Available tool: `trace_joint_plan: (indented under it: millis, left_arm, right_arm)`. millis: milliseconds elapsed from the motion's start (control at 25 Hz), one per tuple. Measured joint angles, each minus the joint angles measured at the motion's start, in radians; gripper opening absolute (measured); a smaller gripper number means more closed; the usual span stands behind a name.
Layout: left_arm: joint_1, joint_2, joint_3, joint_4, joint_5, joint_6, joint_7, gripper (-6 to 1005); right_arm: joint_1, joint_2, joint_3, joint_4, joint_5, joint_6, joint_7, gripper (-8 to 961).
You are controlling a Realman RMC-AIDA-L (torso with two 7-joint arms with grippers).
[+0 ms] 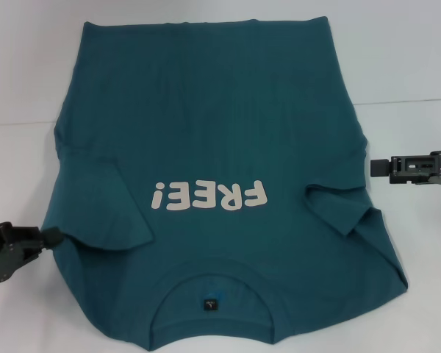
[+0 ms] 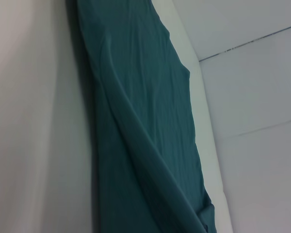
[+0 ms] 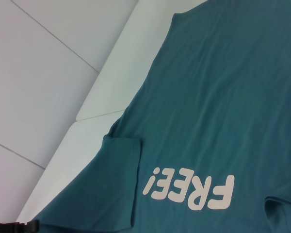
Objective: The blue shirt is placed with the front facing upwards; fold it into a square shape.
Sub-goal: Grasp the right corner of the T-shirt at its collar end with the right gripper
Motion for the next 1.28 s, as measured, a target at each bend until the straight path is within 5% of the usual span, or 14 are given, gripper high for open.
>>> trace_joint_plan:
  millis: [800, 1280]
  left_arm:
    - [0.009, -0.006, 0.005, -0.006, 0.027, -0.049, 0.019, 2]
    - [0.016, -0.008, 0.01, -0.005, 0.029, -0.057, 0.018, 2]
  right_arm:
    - [0.001, 0.002, -0.008, -0.002, -0.005, 0.005, -0.022, 928]
    - [-0.026, 0.004, -0.031, 0.003, -0.199, -0.061, 0.003, 928]
